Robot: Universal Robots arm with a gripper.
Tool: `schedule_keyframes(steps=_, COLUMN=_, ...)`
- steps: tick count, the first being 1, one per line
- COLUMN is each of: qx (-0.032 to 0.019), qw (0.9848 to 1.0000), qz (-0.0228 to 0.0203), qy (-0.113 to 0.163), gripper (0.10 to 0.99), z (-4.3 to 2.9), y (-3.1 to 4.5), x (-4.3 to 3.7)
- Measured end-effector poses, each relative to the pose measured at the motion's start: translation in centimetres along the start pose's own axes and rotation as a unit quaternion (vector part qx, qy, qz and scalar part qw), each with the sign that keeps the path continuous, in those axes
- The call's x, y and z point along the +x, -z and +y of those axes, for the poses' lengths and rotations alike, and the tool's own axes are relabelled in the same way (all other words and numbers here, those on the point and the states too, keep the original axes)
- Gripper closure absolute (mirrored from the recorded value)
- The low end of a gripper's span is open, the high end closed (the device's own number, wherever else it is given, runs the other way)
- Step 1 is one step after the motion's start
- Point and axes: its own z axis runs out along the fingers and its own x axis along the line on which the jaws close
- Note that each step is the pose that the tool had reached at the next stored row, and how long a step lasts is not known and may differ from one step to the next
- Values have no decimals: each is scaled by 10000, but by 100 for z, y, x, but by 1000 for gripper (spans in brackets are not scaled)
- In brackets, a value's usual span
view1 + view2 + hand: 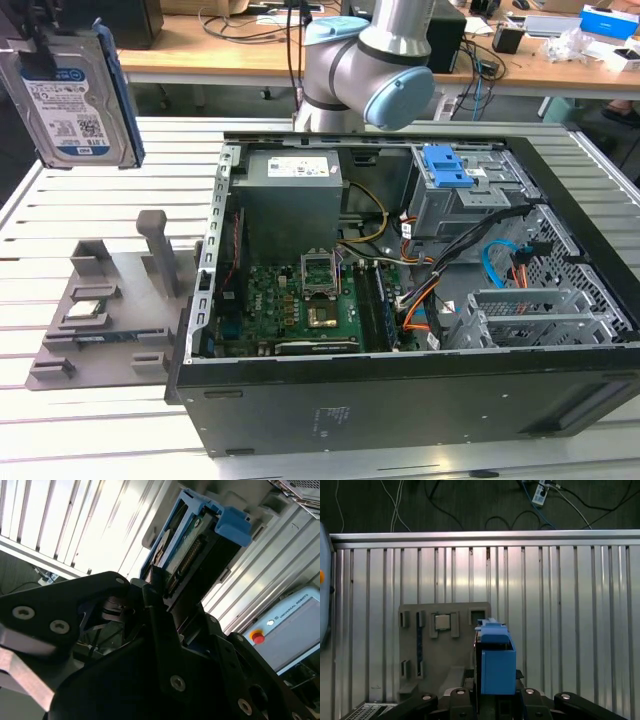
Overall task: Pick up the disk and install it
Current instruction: 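Pick up the disk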
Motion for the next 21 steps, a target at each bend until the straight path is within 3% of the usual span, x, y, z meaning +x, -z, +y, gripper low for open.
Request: schedule_keyframes(steps=21, qx=-33, qw=10000, qz=0, qy=1, gripper=725, z=-16, y=465, x=-30)
